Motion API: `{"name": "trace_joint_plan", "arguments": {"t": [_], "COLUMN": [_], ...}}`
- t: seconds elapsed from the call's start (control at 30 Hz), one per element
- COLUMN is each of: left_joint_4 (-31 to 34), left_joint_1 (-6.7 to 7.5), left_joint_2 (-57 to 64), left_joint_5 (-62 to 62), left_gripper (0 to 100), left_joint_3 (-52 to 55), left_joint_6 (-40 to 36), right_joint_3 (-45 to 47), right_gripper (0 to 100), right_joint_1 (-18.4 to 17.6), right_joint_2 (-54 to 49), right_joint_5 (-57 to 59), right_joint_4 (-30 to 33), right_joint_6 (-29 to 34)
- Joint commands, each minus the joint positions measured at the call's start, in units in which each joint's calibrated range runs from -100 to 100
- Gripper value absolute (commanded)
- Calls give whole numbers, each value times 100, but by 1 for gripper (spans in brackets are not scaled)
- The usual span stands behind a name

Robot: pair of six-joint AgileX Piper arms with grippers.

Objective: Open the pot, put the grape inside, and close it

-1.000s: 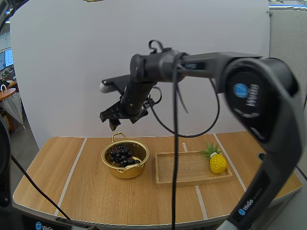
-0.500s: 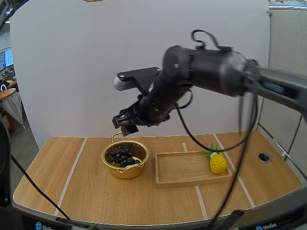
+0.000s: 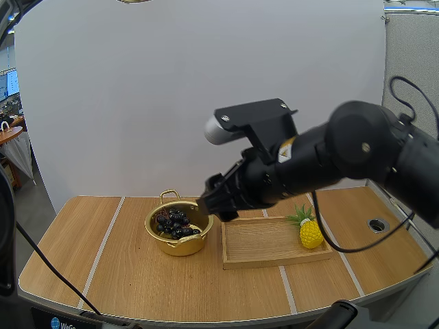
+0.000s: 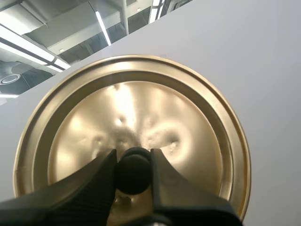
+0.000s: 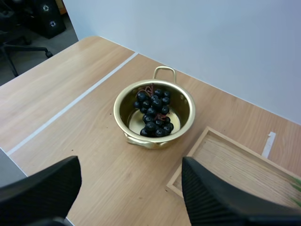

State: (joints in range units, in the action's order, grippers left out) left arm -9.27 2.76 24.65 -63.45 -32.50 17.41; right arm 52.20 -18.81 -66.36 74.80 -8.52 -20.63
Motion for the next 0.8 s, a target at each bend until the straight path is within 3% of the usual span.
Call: {"name": "trace_joint_plan", "arguments": {"t": [0.0,0.17,0.2,0.27,0.3,0.33,0.77], "left_joint_4": [23,23,23,23,23,23,23], "left_joint_1": [17,17,17,17,17,17,17], "left_joint_2": [26,26,26,26,26,26,26], "left_joint_5": [245,245,245,245,245,245,245], "left_gripper": [0,0,0,0,0,0,0], "left_joint_3": [-48,-48,-48,-48,-48,-48,-48], "left_joint_6": [-63,-63,-63,-63,-63,-63,-63], "right_joint_3": [276,408,408,408,408,408,408], "right_gripper": [100,100,89,48,21,0,0], "right_joint_1": [124,142,142,142,142,142,142], "right_joint_2": [-208,-399,-414,-429,-429,-429,-669], "right_joint_5": [45,45,45,45,45,45,118], "right_joint_4": [14,115,104,78,78,78,65], "right_joint_6": [21,21,21,21,21,21,21]}}
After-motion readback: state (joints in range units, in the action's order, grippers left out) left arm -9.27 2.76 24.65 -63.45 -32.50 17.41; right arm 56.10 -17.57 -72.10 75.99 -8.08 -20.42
